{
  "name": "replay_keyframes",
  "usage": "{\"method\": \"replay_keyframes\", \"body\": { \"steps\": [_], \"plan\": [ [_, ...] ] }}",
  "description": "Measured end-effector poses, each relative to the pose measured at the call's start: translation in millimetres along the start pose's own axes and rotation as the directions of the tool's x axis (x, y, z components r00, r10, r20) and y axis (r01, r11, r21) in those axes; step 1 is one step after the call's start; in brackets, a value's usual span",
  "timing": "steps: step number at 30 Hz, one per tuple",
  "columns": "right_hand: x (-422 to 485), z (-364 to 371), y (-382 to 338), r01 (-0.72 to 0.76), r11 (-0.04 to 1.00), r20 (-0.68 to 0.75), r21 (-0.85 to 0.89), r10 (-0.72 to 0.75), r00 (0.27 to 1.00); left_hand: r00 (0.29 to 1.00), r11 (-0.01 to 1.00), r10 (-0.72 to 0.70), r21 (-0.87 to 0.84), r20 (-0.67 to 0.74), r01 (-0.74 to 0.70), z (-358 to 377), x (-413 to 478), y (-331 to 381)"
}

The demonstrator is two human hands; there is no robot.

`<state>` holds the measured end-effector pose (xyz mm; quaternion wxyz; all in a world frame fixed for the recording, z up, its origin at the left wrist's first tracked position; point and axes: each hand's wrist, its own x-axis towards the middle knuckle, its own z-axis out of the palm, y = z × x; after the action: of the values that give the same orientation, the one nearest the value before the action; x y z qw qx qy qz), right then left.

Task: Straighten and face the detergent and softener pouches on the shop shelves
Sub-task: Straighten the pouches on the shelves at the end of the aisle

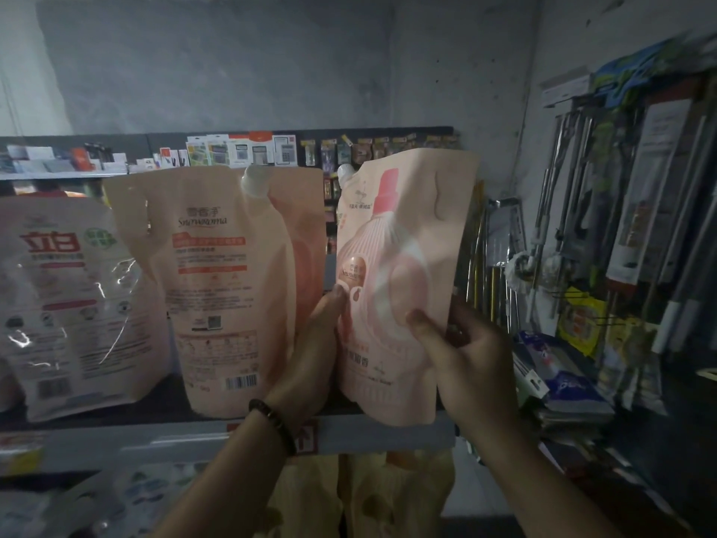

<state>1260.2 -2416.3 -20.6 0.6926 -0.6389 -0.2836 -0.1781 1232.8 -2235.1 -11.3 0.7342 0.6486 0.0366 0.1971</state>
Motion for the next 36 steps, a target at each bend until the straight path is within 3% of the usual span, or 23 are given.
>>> {"method": "replay_keyframes", "body": {
  "steps": [7,17,27,36],
  "plan": [
    [14,3,6,-0.062,0.998,0.036,0.030,0.061,0.997,0.987,0.985,0.150,-0.099,0.052,-0.144,-6,-7,-6],
    [35,4,27,-0.169,0.968,0.121,0.185,0.149,0.981,0.954,0.949,0.294,0.138,-0.055,-0.284,-1,-23,-9],
    [54,-1,33,-0.255,0.929,0.258,0.268,0.186,0.948,0.930,0.943,0.328,0.110,-0.164,-0.313,14,-22,-9],
    [58,-9,45,-0.305,0.920,0.297,0.247,0.228,0.927,0.929,0.927,0.351,0.183,-0.116,-0.327,20,-21,-11]
  ]
}}
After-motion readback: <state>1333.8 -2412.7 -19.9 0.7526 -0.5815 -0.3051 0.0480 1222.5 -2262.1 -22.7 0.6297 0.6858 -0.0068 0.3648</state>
